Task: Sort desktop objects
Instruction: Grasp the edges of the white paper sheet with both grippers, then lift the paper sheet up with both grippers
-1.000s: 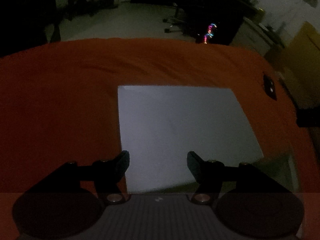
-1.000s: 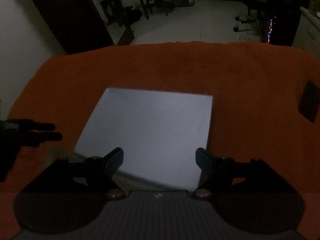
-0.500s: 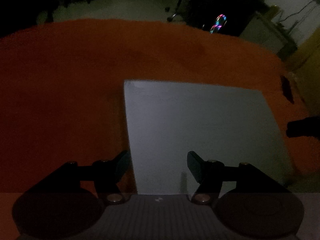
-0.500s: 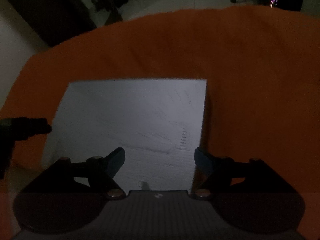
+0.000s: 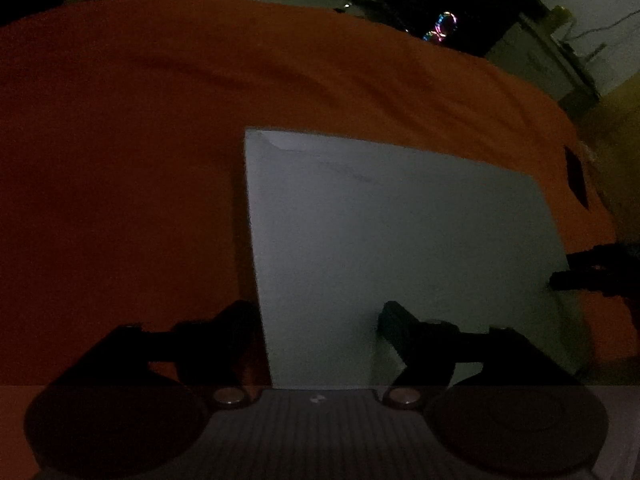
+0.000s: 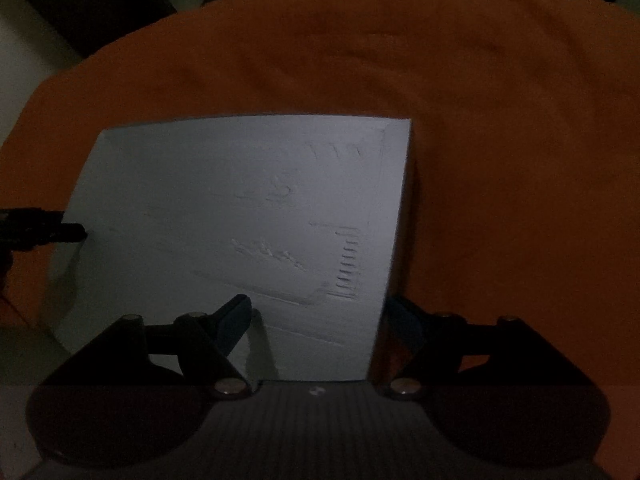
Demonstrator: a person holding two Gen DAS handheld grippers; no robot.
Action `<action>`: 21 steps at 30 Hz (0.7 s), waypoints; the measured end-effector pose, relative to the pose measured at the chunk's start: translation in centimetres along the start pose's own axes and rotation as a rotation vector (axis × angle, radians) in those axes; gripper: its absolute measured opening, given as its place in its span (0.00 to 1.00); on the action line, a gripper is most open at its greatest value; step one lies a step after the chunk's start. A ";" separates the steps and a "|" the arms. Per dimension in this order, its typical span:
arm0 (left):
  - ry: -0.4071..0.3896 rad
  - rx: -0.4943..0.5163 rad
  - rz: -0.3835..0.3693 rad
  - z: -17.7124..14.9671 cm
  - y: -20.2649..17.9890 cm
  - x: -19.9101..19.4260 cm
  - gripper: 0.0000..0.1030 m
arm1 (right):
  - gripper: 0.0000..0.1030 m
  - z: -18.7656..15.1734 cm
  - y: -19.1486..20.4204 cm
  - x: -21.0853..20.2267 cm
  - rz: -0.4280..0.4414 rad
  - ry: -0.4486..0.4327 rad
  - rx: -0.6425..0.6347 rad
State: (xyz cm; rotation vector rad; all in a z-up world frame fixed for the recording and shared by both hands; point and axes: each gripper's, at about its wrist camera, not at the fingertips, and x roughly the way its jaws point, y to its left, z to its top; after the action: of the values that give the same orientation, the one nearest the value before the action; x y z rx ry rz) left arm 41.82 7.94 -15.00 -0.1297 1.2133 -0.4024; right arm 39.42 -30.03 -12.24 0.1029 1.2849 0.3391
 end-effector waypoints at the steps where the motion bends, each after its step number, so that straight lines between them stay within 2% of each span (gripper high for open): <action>1: 0.005 0.003 -0.002 0.2 0.1 0.3 0.77 | 0.77 0.1 -0.1 0.0 0.000 -0.001 0.003; 4: 0.015 0.006 -0.004 0.7 0.1 0.9 0.84 | 0.78 0.1 -0.1 0.0 0.000 -0.007 0.009; 11: -0.001 -0.018 0.007 0.6 -0.6 0.1 0.82 | 0.77 0.2 1.3 -0.6 -0.015 -0.045 0.026; 15: -0.051 -0.033 0.017 1.3 -0.7 -2.2 0.82 | 0.77 0.7 3.3 -2.9 -0.032 -0.120 -0.035; 19: -0.112 -0.047 0.020 1.9 -0.7 -5.2 0.82 | 0.76 1.3 4.7 -5.1 -0.038 -0.175 -0.036; 21: -0.136 -0.041 0.030 2.0 -0.8 -6.2 0.82 | 0.68 1.4 5.5 -5.9 -0.057 -0.199 -0.052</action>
State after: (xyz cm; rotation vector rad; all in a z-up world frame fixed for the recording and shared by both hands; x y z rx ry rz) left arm 41.67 9.25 -8.57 -0.1716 1.0885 -0.3368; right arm 38.27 -26.47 -5.02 0.0542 1.0796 0.3050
